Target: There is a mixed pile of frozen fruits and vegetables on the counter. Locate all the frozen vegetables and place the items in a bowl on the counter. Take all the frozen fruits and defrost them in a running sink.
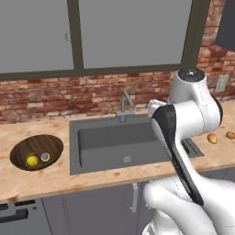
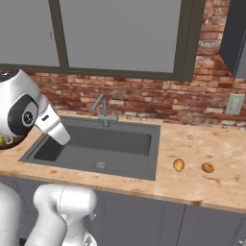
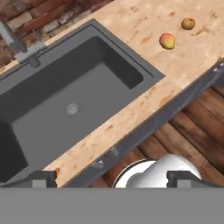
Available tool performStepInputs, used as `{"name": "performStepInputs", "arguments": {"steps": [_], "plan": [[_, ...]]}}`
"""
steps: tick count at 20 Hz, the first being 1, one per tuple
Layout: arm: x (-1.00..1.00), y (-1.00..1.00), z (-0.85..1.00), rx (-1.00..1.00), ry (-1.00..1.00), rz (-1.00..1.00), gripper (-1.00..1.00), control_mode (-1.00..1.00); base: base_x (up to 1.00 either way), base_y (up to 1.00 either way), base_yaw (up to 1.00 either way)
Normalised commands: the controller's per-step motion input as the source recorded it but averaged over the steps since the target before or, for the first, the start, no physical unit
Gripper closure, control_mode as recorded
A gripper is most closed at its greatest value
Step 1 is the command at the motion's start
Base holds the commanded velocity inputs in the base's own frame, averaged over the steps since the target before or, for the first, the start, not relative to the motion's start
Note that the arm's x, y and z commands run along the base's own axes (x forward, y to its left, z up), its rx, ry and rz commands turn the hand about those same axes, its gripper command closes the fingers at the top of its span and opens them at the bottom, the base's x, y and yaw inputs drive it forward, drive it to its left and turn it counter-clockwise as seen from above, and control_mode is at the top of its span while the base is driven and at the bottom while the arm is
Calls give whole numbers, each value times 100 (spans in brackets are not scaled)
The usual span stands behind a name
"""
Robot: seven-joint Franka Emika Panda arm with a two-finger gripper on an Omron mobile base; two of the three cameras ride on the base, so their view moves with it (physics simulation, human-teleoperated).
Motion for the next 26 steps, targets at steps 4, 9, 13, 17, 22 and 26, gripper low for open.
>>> {"name": "performStepInputs", "arguments": {"steps": [4,9,13,17,22,26], "plan": [[0,-100,-17,5,22,0,-100,-100,0,0,0],[1,-100,-14,0,14,0,-100,-100,0,0,0],[0,-100,-9,0,7,1,-100,-100,0,0,0],[0,-92,-3,-1,3,1,-100,-100,0,0,0],[0,-80,-7,0,0,0,-100,-100,0,0,0],[8,-59,-38,0,3,0,-100,-100,0,0,0]]}}
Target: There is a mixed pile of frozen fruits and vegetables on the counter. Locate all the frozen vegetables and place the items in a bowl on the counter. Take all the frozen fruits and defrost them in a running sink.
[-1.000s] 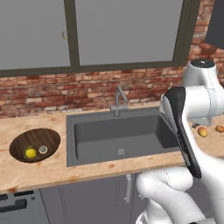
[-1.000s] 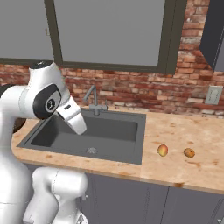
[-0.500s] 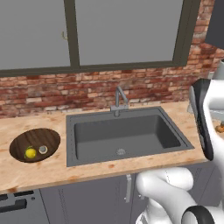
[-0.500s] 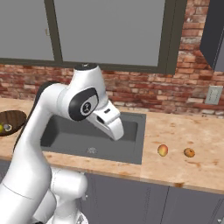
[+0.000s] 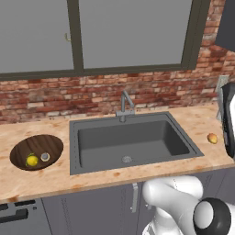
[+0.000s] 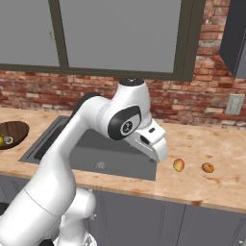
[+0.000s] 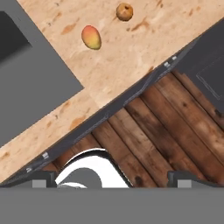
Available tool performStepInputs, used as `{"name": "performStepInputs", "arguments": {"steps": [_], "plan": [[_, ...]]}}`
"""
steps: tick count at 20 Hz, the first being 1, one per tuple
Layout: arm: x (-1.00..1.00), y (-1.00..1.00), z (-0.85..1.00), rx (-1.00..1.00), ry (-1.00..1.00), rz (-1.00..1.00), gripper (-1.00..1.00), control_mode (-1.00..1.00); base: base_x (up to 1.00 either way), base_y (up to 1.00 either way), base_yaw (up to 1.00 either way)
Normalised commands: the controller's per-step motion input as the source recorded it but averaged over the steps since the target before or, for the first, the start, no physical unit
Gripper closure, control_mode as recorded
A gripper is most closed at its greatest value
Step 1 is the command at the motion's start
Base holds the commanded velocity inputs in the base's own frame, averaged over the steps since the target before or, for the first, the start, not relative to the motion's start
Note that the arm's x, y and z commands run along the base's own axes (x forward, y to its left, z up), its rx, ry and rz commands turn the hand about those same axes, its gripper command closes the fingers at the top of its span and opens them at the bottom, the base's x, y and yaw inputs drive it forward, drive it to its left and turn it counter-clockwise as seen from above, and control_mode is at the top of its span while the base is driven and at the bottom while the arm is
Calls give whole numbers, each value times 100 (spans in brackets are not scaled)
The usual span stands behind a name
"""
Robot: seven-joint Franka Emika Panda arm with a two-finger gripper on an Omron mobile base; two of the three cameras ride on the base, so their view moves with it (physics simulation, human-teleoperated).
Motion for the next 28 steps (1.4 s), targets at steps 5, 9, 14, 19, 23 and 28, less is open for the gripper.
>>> {"name": "performStepInputs", "arguments": {"steps": [5,9,14,19,23,28], "plan": [[26,-29,-50,-1,0,3,-100,-100,0,0,0],[57,-11,-45,-4,0,7,-100,-100,0,0,0],[46,-23,-31,-1,0,7,-100,-100,0,0,0],[30,-14,-44,-3,0,8,-100,-100,0,0,0],[42,-17,-35,-5,0,8,-100,-100,0,0,0],[33,-25,-24,-3,0,8,-100,-100,0,0,0]]}}
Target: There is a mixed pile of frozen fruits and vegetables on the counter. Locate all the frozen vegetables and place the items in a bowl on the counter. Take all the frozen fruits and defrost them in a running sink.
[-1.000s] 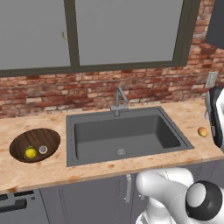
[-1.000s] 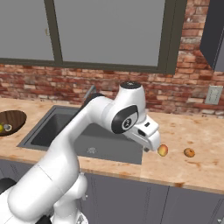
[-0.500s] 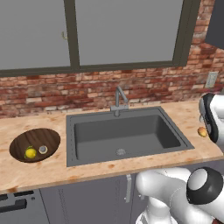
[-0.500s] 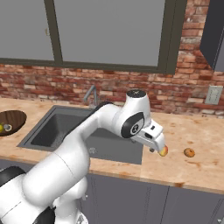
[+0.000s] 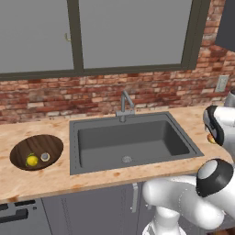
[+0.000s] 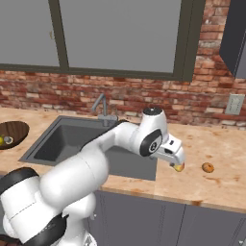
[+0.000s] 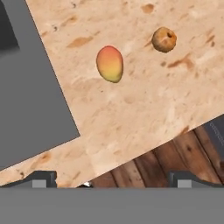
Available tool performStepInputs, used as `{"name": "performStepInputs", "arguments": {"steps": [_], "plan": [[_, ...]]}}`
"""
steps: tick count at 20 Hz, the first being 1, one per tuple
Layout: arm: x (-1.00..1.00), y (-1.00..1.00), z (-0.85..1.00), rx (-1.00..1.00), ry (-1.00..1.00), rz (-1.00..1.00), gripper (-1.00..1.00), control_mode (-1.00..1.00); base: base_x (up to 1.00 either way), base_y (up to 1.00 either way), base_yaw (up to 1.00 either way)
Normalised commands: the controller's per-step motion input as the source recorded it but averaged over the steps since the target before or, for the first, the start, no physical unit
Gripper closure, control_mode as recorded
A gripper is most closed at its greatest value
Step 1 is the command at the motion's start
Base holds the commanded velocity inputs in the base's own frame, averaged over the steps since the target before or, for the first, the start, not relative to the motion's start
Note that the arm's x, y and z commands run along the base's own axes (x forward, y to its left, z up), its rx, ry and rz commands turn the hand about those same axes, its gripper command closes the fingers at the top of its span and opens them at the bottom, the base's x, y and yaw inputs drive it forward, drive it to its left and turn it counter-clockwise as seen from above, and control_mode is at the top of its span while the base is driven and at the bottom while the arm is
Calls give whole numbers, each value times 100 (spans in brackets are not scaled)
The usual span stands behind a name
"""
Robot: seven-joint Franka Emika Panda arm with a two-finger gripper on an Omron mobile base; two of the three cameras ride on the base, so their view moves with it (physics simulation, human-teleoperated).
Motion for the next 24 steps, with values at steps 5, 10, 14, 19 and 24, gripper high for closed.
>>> {"name": "performStepInputs", "arguments": {"steps": [5,10,14,19,24], "plan": [[31,-31,-31,-1,0,7,-100,-100,0,0,0],[47,-15,-30,0,0,2,-100,-100,0,0,0],[52,-15,-32,0,0,0,-100,-100,0,0,0],[40,-22,-31,0,0,1,-100,-100,0,0,0],[32,-21,-27,0,1,1,-100,-100,0,0,0]]}}
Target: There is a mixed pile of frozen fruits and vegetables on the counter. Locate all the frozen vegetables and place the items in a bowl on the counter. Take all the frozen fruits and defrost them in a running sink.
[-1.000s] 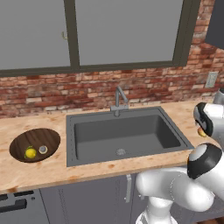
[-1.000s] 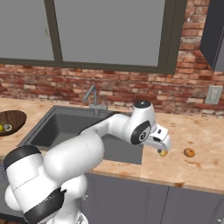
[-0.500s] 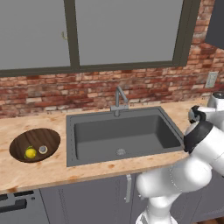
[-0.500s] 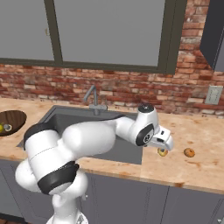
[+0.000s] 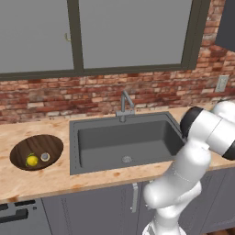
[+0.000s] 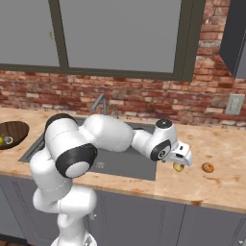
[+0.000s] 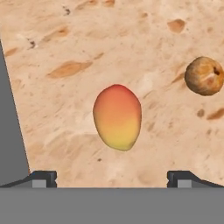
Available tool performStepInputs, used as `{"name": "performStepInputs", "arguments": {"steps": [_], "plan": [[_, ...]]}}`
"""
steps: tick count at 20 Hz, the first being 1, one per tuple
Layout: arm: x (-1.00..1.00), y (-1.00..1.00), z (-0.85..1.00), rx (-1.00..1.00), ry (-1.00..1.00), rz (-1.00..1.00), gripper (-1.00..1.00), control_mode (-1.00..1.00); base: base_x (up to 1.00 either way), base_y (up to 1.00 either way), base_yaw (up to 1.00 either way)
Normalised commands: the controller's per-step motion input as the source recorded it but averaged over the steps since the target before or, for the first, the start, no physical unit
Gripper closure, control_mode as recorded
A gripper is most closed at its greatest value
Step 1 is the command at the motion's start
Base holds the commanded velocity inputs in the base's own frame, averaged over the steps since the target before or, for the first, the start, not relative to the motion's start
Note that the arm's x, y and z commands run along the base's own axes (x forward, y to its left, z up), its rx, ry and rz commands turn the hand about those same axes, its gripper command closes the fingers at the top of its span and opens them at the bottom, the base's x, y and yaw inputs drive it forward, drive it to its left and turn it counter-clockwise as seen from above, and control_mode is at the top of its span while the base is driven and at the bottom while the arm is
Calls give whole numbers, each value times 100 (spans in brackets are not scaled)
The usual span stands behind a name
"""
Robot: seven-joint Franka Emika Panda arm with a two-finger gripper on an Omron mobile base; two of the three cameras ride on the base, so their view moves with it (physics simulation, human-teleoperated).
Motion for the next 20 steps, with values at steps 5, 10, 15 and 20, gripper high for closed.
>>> {"name": "performStepInputs", "arguments": {"steps": [5,10,15,20], "plan": [[31,-17,-24,0,2,1,-100,-100,0,0,0],[22,-25,-17,0,0,2,-100,-100,0,0,0],[16,-18,-16,0,0,1,-100,-100,0,0,0],[7,0,-11,0,1,0,100,-100,0,0,0]]}}
